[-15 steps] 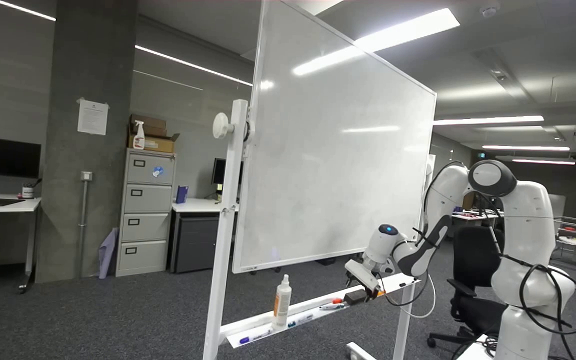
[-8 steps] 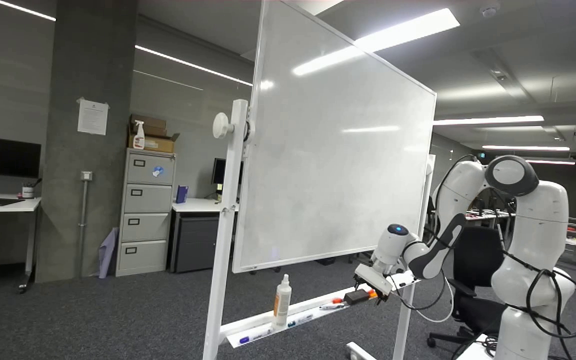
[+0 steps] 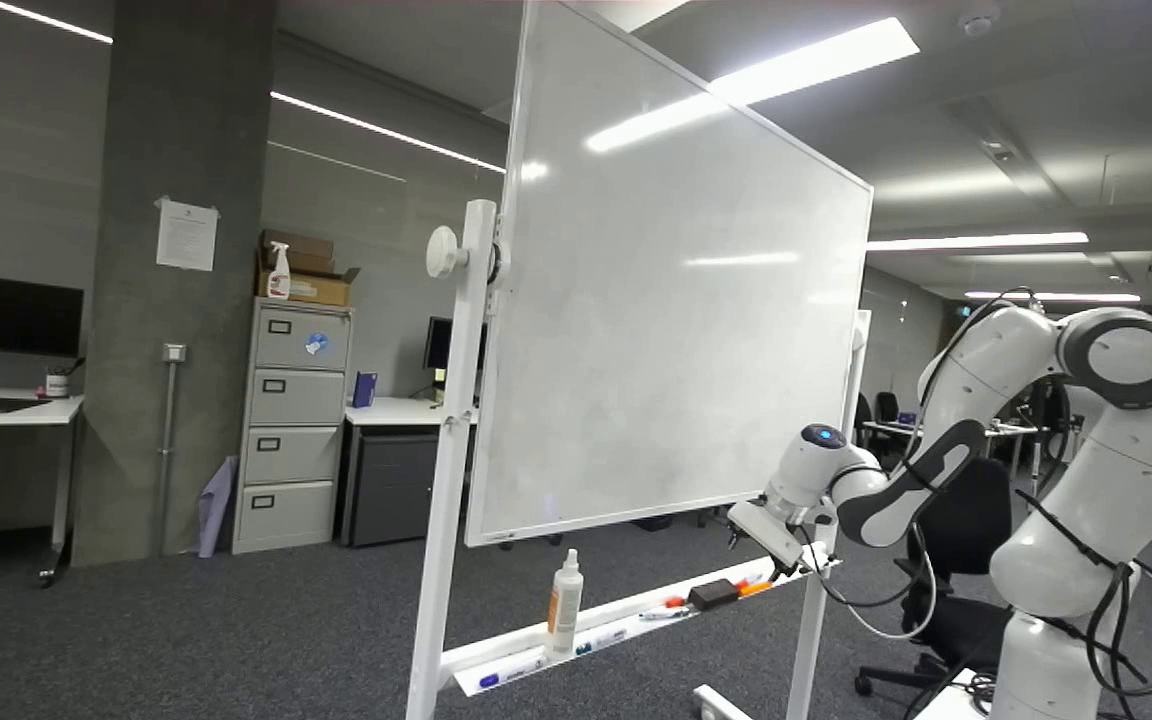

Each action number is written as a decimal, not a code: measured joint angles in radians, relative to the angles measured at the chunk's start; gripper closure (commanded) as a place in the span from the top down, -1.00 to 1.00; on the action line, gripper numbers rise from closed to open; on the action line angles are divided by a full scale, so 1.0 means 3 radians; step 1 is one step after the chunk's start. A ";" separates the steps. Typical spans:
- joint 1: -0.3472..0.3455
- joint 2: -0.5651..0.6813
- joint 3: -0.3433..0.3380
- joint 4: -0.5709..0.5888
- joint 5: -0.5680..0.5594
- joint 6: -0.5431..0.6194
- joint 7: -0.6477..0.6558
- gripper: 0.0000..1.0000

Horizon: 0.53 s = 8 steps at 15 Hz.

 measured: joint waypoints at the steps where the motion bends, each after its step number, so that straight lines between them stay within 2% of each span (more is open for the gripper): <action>1: 0.0120 -0.0107 -0.0080 0.0027 0.0095 -0.0124 -0.0017 1.00; 5: 0.0619 -0.0620 -0.0446 0.0032 0.0601 -0.0658 -0.0270 1.00; 8: 0.0948 -0.1084 -0.0712 0.0058 0.0949 -0.1254 -0.0532 1.00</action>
